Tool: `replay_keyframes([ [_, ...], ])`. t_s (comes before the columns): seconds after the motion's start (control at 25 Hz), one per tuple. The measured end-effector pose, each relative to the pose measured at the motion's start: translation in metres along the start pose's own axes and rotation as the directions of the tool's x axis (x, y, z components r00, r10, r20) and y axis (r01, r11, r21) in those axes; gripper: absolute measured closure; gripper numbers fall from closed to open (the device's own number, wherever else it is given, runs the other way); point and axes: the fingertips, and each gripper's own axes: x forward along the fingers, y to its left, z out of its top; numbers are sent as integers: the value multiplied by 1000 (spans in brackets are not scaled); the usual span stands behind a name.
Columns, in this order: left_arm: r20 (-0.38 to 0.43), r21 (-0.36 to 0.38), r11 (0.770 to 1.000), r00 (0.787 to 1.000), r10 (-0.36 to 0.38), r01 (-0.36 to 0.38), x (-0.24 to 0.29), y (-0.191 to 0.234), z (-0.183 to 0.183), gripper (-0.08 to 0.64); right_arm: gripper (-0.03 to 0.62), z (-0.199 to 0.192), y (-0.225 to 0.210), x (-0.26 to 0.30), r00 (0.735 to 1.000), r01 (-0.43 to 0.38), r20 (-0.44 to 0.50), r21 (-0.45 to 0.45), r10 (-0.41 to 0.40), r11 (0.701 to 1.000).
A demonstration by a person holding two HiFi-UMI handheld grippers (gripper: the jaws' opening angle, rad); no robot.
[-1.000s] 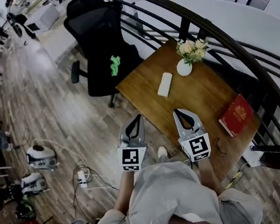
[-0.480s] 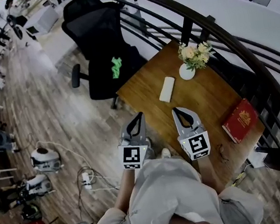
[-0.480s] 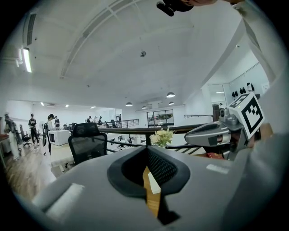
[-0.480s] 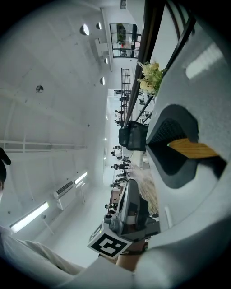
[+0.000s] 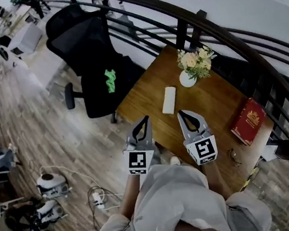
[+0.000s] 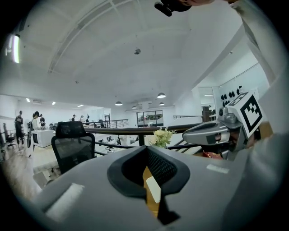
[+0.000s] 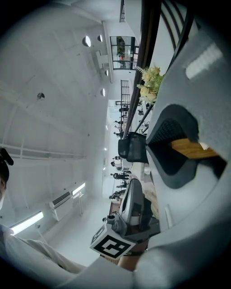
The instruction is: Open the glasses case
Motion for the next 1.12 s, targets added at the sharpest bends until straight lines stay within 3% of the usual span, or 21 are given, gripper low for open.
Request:
replay_keyframes([
  [0.24, -14, 23, 995, 995, -101, 101, 37, 31, -2, 540, 589, 4, -15, 29, 993, 121, -14, 25, -121, 992],
  [0.44, -12, 27, 978, 978, -208, 208, 62, 53, -4, 540, 589, -3, -21, 46, 971, 235, -62, 37, -232, 971],
  [0.76, -9, 31, 924, 925, -381, 381, 94, 60, -18, 540, 589, -20, -22, 61, 922, 371, -143, 46, -361, 928],
  [1.12, -64, 22, 872, 872, -486, 488, 126, 66, -62, 540, 589, -54, -21, 81, 873, 449, -238, 47, -427, 892],
])
